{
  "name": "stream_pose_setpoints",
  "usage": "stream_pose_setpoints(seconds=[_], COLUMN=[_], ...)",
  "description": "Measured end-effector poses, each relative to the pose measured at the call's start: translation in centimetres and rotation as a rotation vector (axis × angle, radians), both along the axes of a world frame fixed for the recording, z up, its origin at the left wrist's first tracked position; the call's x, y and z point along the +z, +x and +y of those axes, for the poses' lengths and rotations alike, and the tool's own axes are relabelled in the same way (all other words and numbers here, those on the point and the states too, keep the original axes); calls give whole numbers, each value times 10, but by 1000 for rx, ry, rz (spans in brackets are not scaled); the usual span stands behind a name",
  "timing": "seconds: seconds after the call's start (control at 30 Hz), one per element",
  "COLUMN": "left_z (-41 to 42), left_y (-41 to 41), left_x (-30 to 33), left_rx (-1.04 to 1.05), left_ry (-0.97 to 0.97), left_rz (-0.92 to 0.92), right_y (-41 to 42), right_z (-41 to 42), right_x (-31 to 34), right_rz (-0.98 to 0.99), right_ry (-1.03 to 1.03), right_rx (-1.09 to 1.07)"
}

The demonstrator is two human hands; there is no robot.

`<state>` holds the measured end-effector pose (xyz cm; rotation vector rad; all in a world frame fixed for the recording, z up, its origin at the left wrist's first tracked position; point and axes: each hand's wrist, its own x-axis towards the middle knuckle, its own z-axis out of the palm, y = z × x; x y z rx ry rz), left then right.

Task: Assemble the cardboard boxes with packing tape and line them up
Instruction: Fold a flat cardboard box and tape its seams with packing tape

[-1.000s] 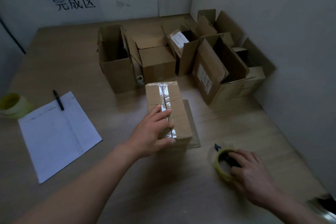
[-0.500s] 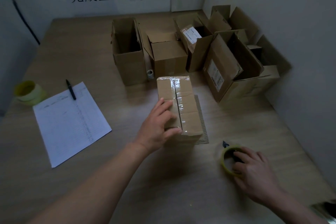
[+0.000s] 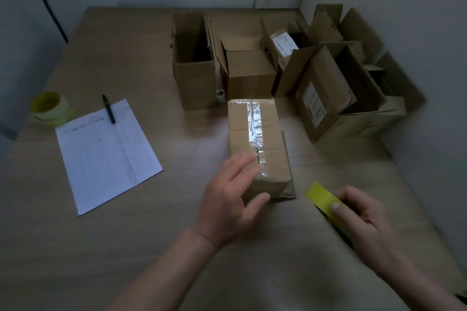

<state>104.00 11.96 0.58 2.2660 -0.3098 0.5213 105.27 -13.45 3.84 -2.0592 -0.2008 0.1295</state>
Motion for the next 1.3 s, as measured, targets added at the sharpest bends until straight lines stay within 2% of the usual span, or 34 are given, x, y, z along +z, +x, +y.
stream_pose_setpoints(seconds=[0.07, 0.13, 0.27, 0.37, 0.87, 1.0, 1.1, 1.23, 1.3], left_z=[-18, -33, -46, -50, -108, -120, -125, -125, -121], left_y=[-9, -13, -5, -3, -27, -35, -44, -53, -58], left_x=[15, 28, 38, 46, 62, 59, 48, 34, 32], left_rx=[-21, -40, -75, -90, 158, 224, 323, 469, 492], left_ry=[-186, -334, -544, -653, -772, -582, -483, -508, -459], left_rz=[50, 191, 453, 578, 582, 495, 375, 312, 298], right_y=[0, -1, -4, -8, -15, -10, -3, -1, 4], right_z=[14, 21, 22, 18, -32, -39, -36, -25, -20], right_x=[15, 24, 33, 37, 30, 22, 20, 24, 23], right_rz=[63, 106, 134, 107, -32, 43, 9, -213, -219], right_ry=[196, 305, 388, 395, 298, 291, 102, -452, -647], right_rx=[-5, 26, 79, 111, 273, 294, 291, 378, 391])
